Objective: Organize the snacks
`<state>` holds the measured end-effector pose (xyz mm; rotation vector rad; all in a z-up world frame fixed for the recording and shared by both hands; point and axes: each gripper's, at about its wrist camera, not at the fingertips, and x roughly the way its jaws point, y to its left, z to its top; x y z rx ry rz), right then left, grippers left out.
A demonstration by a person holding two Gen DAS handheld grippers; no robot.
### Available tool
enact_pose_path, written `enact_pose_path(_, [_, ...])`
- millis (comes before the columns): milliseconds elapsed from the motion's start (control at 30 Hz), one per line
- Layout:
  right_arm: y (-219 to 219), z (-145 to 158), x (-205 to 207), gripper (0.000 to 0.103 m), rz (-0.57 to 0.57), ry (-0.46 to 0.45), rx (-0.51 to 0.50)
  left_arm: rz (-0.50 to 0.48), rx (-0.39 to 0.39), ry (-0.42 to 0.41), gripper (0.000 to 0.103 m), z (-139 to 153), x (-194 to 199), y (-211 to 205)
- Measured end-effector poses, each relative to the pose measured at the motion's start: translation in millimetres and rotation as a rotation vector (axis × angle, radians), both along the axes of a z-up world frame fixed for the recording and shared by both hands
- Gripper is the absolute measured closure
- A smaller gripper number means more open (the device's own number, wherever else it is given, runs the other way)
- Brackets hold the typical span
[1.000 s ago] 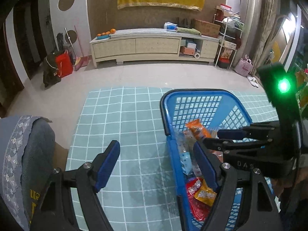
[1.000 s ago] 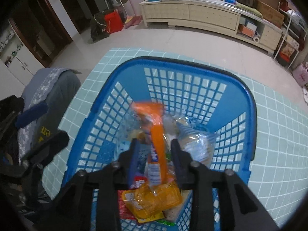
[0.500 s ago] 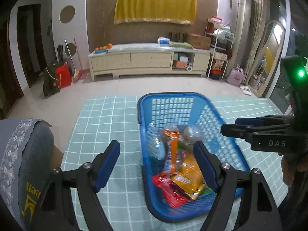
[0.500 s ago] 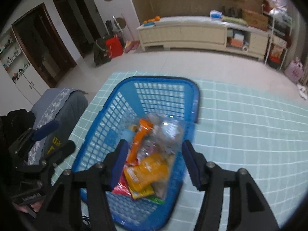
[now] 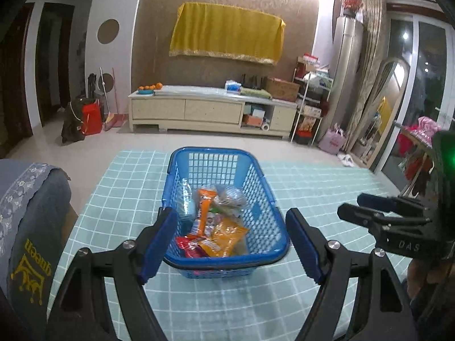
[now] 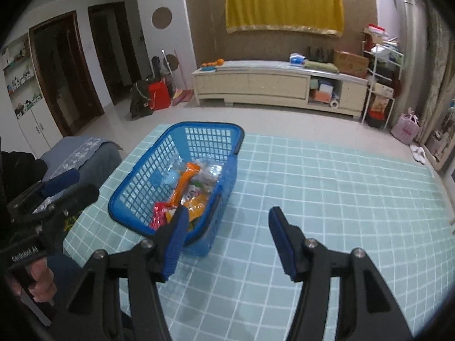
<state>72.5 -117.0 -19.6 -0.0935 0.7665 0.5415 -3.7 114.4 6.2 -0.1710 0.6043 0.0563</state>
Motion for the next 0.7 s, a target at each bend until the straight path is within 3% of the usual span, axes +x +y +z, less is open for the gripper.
enact_pose_path(133, [-18.2,8.0,-20.8,0.02,-0.033,-0.041,0.015,0.0,-0.013,-0.02,0.016,7.9,-14.9,-11.1])
enact_pose_path(267, [-35.1,15.1,-41.1,0.0,-0.083,-0.077,0.04,-0.002,0.013,-0.055,0.0,14.2,-31.5,-23.4])
enact_pose_path(700, [-42.5,26.5,-80.9,0.0,-0.13,-0.178,-0.007,-0.029,0.069,-0.097,0.0,21.2,-51.5,-41.0])
